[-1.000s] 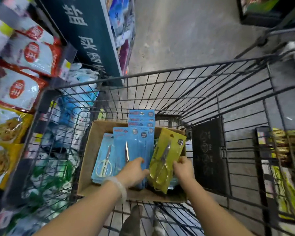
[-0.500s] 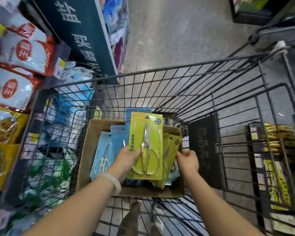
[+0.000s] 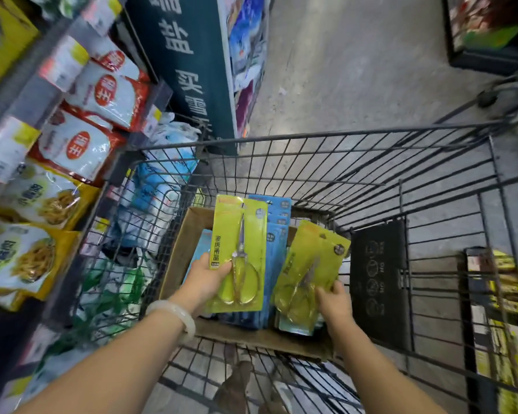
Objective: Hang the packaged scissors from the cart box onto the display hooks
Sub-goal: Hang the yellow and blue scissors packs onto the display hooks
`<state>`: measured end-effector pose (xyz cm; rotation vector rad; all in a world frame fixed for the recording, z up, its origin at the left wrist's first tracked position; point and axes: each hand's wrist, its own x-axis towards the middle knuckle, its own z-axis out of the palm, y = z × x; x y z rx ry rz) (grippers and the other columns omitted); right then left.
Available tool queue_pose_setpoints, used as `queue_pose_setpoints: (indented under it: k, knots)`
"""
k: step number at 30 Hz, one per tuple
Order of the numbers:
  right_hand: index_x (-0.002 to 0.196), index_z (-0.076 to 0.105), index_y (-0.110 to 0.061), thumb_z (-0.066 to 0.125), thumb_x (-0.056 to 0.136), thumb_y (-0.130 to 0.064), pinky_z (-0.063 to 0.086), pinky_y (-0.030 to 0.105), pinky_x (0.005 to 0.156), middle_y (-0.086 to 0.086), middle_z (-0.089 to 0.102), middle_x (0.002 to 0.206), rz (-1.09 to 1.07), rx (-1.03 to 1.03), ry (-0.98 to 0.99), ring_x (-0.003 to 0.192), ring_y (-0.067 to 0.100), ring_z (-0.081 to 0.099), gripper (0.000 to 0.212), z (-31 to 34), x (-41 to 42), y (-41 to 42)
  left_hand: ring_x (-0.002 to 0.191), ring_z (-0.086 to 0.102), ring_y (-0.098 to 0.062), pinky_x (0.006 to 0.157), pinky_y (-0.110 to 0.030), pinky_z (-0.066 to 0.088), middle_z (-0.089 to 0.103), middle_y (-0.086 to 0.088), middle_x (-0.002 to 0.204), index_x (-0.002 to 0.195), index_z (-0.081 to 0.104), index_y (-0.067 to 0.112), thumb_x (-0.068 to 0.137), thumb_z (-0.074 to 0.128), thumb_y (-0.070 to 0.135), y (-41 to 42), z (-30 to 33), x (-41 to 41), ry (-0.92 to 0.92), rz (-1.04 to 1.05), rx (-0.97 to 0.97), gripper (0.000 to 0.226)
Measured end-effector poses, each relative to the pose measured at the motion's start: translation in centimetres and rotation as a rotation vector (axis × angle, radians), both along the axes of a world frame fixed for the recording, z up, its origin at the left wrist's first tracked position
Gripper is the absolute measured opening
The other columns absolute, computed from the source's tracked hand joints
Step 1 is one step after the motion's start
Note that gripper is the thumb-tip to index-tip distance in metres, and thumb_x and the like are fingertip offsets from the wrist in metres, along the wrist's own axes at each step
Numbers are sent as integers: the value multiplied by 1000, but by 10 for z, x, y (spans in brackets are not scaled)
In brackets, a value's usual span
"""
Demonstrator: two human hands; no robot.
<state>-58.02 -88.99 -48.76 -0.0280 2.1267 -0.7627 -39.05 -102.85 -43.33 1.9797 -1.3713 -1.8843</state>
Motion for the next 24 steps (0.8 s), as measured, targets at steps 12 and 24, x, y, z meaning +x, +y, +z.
queue_pose_setpoints:
  k: [12,24]
  knots:
    - [95,61,-3,54,88,-13,58,42,75,19,67,93,402,-365,45,81,30,65,14,138,-13,-44,104,62,-28,98,-48,47,66,-9,115,103,59,19,87,63,15,56,91,42,185,449,-134,17]
    - [92,59,-4,50,93,-5,48,57,89,15,62,84,909,-497,-247,77,28,59,9,239,180,-13,102,61,-27,88,-43,50,55,-8,128,144,28,24,88,59,-3,216,172,209,148,1060,-563,69]
